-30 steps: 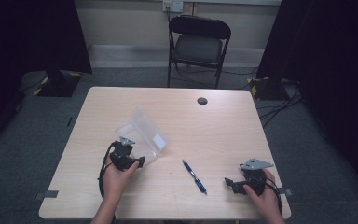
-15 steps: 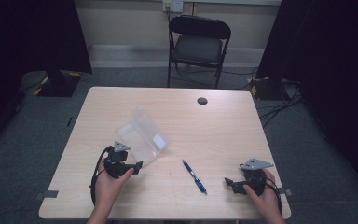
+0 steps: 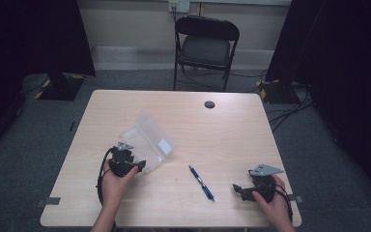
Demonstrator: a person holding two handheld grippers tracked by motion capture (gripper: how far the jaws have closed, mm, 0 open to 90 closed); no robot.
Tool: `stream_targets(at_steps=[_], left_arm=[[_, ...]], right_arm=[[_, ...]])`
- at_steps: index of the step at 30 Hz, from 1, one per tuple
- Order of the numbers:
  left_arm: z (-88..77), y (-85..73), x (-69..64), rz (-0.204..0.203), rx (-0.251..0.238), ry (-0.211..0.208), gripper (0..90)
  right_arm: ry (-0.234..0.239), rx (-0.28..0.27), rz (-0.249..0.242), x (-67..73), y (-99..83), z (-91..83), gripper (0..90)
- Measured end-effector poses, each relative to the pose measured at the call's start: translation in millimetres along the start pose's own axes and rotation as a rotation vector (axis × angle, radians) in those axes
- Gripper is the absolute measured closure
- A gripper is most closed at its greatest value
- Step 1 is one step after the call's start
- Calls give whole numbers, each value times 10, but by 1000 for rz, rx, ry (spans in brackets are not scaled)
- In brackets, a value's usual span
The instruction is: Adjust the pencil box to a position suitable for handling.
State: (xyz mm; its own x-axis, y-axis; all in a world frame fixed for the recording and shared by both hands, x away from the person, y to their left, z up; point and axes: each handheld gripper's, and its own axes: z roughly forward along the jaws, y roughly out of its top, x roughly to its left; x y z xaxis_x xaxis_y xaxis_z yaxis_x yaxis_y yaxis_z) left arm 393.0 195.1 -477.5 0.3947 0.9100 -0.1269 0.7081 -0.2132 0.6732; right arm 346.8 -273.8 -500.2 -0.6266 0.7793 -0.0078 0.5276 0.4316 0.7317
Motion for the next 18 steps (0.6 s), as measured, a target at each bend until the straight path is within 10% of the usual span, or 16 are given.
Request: stream_targets(at_steps=[18], left_arm=[[166,145,-229,18,-19,-17,575]], right_arm=[[-2,1,0,0,0,-1,107]])
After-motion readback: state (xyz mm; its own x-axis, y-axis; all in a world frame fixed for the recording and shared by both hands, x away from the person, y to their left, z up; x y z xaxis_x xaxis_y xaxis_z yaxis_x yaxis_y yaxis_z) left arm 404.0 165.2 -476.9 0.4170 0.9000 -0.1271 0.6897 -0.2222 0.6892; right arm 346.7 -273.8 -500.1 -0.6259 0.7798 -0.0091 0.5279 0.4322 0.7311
